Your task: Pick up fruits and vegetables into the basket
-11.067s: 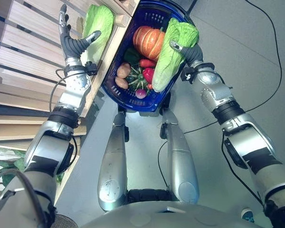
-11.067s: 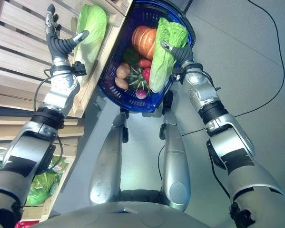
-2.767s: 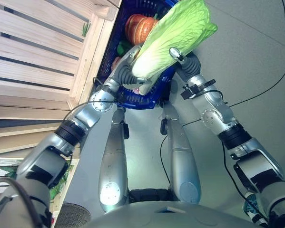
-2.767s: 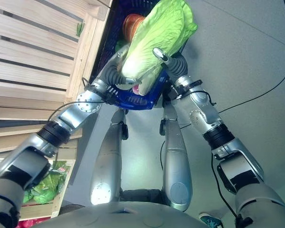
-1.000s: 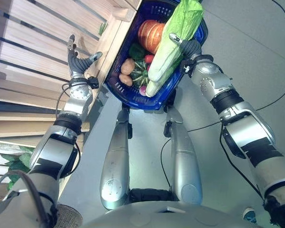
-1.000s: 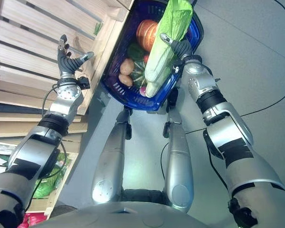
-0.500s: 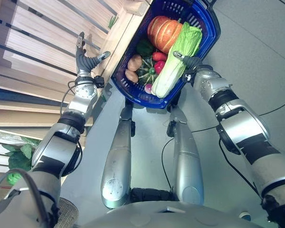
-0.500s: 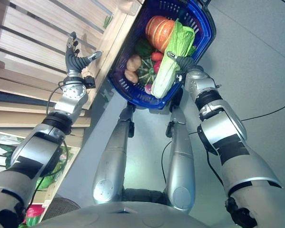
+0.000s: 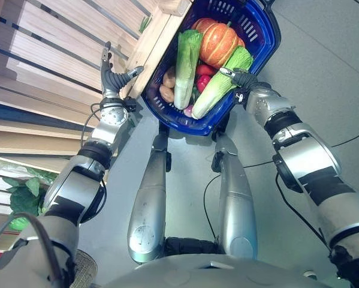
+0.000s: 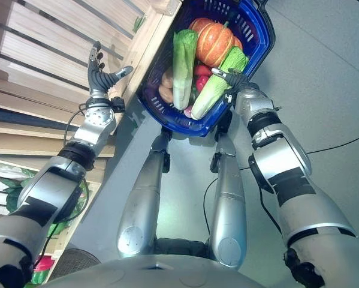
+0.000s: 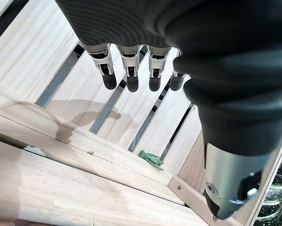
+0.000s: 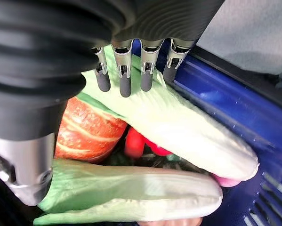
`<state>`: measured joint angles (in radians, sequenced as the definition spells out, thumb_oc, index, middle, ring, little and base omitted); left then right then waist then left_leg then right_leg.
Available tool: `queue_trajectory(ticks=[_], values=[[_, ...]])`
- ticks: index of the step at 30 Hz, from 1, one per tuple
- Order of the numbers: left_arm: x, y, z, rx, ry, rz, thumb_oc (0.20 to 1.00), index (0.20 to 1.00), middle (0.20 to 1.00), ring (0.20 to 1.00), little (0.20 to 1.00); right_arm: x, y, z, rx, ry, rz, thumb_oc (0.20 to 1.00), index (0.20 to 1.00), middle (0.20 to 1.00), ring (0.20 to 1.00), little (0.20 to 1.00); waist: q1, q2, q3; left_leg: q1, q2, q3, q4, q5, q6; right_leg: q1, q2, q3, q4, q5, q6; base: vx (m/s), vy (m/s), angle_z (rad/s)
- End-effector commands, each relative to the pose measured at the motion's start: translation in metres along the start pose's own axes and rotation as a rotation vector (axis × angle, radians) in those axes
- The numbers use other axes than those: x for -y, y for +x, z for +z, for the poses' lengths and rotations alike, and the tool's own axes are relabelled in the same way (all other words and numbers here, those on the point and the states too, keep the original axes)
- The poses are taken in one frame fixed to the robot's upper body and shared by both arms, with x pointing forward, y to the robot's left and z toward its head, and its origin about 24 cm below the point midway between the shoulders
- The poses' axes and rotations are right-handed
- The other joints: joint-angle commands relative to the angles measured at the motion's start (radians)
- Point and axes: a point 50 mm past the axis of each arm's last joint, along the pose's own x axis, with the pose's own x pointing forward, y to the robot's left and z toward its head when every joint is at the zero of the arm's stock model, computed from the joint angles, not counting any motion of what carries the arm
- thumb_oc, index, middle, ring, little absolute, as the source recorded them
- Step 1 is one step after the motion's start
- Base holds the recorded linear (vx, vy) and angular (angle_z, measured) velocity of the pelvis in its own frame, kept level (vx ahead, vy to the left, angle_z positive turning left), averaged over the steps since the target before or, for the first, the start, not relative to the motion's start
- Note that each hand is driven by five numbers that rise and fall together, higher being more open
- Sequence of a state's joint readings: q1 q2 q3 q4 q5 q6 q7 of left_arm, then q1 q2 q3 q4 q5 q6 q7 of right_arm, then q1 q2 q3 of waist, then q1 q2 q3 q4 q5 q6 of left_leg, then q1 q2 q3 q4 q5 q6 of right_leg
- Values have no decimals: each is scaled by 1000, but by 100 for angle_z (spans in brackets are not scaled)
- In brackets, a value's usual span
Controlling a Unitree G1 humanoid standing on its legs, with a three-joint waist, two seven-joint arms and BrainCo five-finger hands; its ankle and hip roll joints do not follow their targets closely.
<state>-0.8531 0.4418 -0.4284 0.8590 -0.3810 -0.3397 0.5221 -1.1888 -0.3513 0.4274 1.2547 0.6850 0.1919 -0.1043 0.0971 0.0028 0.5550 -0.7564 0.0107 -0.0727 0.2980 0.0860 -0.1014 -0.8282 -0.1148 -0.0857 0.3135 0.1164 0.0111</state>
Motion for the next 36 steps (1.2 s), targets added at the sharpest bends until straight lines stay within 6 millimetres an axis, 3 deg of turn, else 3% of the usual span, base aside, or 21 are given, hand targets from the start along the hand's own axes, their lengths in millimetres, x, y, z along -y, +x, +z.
queue_trajectory(ticks=[1,10,16,19,20,24,29,30,32,36], values=[[11,-7,1,41,-47,5,1000,1000,1000,1000,1000,20,-1,6,11,-23,-64,1000,1000,1000,1000,1000,-11,100,-35,-25,-86,25,14,-26,47,28,57,-55,85,-130,42,0,0,0],[8,-19,-17,-7,-6,-38,1000,1000,1000,1000,1000,15,-4,20,252,-59,-79,1000,1000,1000,1000,1000,-19,90,-35,51,-88,22,-21,-30,49,101,58,-50,54,-126,50,-14,1,0],[-4,-44,-50,-73,77,-106,1000,1000,1000,1000,1000,24,-9,-5,303,-146,-108,1000,1000,1000,1000,1000,-43,74,-35,216,-70,30,-133,-12,44,255,43,-40,-63,-89,69,-48,26,-6],[-16,-65,-75,-139,148,-163,1000,1000,1000,1000,1000,43,-14,-45,259,-130,-116,1000,1000,1000,1000,1000,-57,61,-35,352,-58,37,-201,-13,41,390,25,-35,-132,-76,85,-14,23,-15],[-17,-67,-77,-148,154,-169,1000,1000,1000,1000,1000,45,-15,-50,252,-128,-116,1000,1000,1000,1000,1000,-59,59,-35,367,-57,38,-210,-13,41,405,24,-34,-140,-74,87,12,28,-5],[-22,-98,-108,-278,229,-320,1000,1000,1000,1000,1000,59,-26,-107,142,-117,-137,1000,1000,1000,1000,1000,-73,49,-97,467,-39,55,-285,-16,38,515,14,-29,-218,-62,100,69,27,-7],[-46,-162,-156,-528,282,-429,1000,1000,1000,1000,1000,81,-60,-196,-72,-119,-157,1000,1000,1000,1000,1000,-90,41,-212,588,-26,70,-354,-20,34,650,12,-30,-306,-53,111,134,13,-10],[-48,-166,-158,-542,287,-434,1000,1000,1000,1000,1000,82,-62,-200,-88,-121,-159,1000,1000,1000,1000,1000,-91,41,-217,593,-25,72,-356,-21,34,655,12,-30,-309,-53,112,120,8,-7],[-59,-204,-178,-678,317,-483,1000,1000,1000,1000,1000,91,-88,-245,-214,-137,-161,1000,1000,1000,1000,1000,-91,36,-276,636,-18,82,-363,-32,37,702,11,-30,-327,-57,115,166,4,-2],[-76,-254,-199,-879,342,-539,1000,1000,1000,1000,1000,96,-124,-298,-420,-100,-171,1000,1000,1000,1000,1000,-93,26,-354,696,-12,94,-359,-55,45,763,8,-31,-340,-65,117,170,4,-11]])
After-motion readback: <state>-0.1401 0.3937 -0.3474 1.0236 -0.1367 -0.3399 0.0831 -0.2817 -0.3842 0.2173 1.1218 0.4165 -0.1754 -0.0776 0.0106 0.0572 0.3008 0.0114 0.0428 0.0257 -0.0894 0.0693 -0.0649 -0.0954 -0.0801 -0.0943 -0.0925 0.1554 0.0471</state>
